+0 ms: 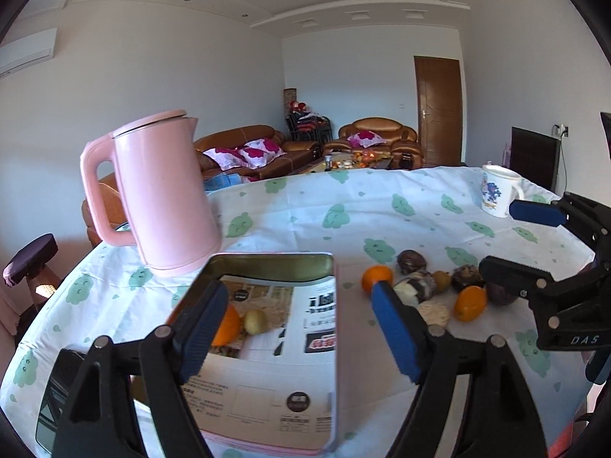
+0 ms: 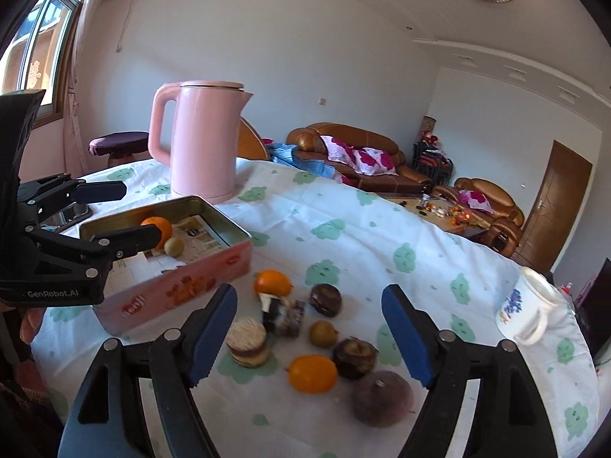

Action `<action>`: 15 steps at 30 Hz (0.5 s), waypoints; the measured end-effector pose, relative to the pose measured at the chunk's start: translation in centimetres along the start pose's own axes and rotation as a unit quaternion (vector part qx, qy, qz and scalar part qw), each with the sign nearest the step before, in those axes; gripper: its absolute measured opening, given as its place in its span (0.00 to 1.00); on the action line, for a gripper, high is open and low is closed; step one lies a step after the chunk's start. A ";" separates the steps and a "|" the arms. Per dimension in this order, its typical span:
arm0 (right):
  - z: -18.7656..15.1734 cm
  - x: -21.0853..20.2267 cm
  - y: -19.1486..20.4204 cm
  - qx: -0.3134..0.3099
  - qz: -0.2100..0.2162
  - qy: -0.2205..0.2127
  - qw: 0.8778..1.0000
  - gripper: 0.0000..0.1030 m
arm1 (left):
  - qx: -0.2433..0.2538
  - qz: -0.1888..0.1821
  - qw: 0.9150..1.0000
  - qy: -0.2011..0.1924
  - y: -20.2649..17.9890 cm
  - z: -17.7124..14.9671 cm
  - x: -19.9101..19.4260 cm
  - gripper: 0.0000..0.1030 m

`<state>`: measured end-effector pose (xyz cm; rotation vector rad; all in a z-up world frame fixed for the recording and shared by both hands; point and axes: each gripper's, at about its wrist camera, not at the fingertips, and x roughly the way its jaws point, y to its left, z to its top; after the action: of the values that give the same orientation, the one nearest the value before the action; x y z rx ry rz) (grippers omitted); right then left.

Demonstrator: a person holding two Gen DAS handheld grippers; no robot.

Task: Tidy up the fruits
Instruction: 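Grasp the large purple fruit with the right gripper while the left gripper grasps the white-topped jar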

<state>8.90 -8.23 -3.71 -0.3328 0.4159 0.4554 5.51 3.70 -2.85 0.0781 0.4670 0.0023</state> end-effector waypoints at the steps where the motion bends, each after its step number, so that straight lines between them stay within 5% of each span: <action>1: -0.5 -0.3 -0.7 0.005 -0.012 0.002 1.000 0.77 | 0.004 -0.010 1.000 0.001 -0.8 0.0 0.1 0.80; 8: -3.7 -0.6 -4.9 0.047 -0.047 0.023 0.998 0.77 | 0.034 -0.047 0.998 0.032 -5.7 -0.6 2.0 0.80; 15: -5.1 0.7 -6.0 0.074 -0.032 0.050 0.996 0.77 | 0.044 -0.061 0.994 0.075 -7.5 -0.9 4.2 0.80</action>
<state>10.79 -15.05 -7.14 -0.2249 0.5319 0.3447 8.78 -3.59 -6.12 0.1373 0.6211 -0.1326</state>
